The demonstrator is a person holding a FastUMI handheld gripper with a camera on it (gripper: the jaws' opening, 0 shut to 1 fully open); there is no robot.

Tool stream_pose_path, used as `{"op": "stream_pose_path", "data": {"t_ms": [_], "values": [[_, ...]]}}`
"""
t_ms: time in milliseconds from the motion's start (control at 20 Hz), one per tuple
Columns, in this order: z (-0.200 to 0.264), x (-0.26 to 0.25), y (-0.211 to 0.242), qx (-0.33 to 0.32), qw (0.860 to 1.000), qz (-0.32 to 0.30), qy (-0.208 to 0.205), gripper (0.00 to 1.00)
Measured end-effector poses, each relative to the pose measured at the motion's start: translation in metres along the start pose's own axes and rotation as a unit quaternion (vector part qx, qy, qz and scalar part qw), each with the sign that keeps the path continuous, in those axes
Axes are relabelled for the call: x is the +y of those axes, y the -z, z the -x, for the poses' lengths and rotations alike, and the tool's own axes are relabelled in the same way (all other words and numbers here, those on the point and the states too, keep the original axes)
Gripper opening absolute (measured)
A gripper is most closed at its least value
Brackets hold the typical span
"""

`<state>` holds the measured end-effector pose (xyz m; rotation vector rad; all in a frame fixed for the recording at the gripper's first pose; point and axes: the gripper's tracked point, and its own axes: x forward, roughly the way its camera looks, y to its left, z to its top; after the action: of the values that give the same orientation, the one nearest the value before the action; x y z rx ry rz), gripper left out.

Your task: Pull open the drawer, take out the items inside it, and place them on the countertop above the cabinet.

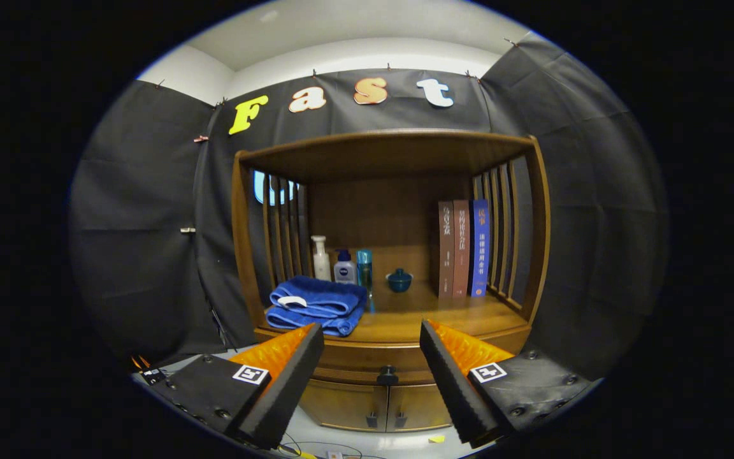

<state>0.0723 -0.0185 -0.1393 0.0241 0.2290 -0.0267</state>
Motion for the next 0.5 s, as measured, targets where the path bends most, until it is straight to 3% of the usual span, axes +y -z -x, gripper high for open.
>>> {"op": "stream_pose_path", "data": {"t_ms": [500], "values": [[-0.075, -0.019, 0.123, 0.095, 0.995, -0.036, 0.014, 0.99]]}}
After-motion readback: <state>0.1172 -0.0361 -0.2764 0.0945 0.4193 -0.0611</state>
